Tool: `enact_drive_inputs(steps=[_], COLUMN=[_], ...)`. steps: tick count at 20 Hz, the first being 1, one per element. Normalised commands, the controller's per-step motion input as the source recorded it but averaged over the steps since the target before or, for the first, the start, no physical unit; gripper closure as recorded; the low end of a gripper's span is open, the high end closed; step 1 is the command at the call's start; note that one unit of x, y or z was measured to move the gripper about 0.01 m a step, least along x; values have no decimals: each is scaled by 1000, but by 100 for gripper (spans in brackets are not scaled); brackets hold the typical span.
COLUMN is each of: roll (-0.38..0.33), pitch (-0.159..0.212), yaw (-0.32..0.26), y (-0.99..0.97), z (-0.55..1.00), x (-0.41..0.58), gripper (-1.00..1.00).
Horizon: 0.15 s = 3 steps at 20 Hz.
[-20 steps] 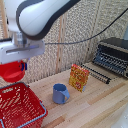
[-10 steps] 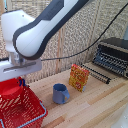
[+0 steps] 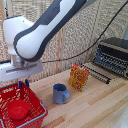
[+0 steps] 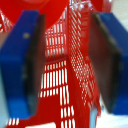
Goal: Please locate the crimson dish within your space. Move your hand towards it gently. Tenderly hold the bowl carefully using your fingers and raise it. With caution, shift it towards the basket. Kindly let loose of the dish to drop it in the basket.
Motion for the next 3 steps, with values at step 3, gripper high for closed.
enact_drive_inputs(steps=[3], roll=[-49], pitch=[-212], yaw=[0], y=[-106], z=[482], x=[243], gripper=[-100])
